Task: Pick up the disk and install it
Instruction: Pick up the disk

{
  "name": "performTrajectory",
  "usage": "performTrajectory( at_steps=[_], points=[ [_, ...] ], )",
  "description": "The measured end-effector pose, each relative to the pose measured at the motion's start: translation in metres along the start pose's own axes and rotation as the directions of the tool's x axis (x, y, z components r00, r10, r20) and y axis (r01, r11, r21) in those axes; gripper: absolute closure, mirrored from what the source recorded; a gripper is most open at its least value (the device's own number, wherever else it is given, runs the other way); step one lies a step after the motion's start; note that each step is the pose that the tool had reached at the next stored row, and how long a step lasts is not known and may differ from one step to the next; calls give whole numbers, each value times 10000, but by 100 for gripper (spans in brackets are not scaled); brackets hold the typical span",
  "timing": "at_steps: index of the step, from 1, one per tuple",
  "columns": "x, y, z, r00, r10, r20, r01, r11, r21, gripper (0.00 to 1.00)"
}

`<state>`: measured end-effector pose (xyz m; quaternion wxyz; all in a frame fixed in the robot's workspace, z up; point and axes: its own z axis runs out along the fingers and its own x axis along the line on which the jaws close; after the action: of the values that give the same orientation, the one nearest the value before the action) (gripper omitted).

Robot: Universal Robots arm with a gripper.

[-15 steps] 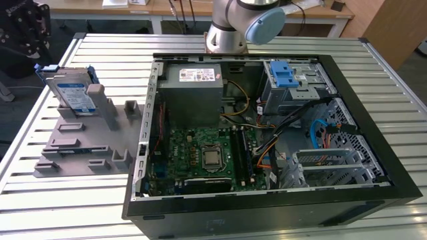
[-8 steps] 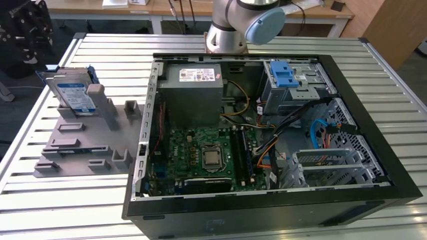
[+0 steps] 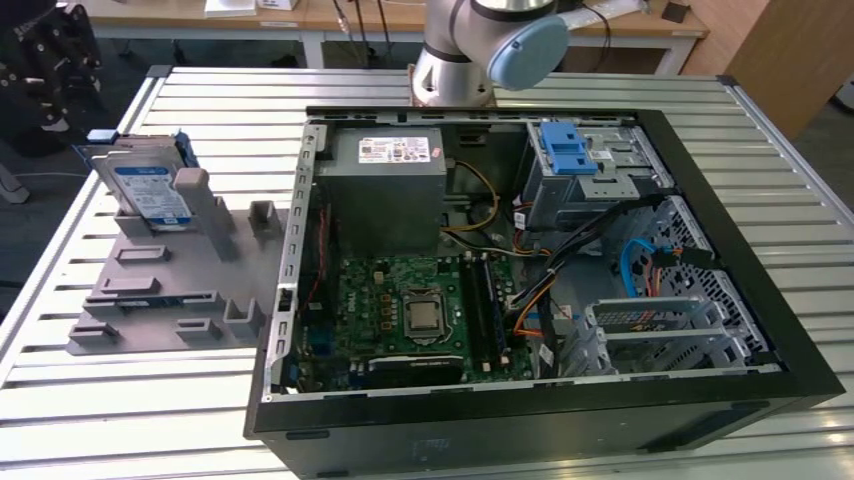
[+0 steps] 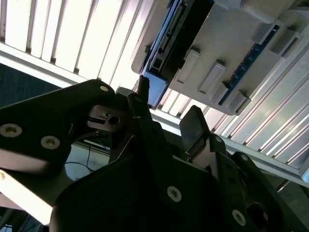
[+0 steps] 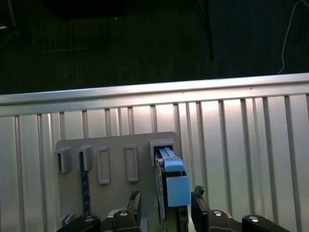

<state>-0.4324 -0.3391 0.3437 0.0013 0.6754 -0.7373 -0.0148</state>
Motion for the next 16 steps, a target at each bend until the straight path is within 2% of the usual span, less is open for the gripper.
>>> performTrajectory(
  at_steps=[6, 16],
  points=[
    [-50, 5, 55, 9995, -313, -7, 313, 9995, -7, 47],
    [-75, 36, 143, 9995, -328, -16, 328, 9995, -5, 47]
  ],
)
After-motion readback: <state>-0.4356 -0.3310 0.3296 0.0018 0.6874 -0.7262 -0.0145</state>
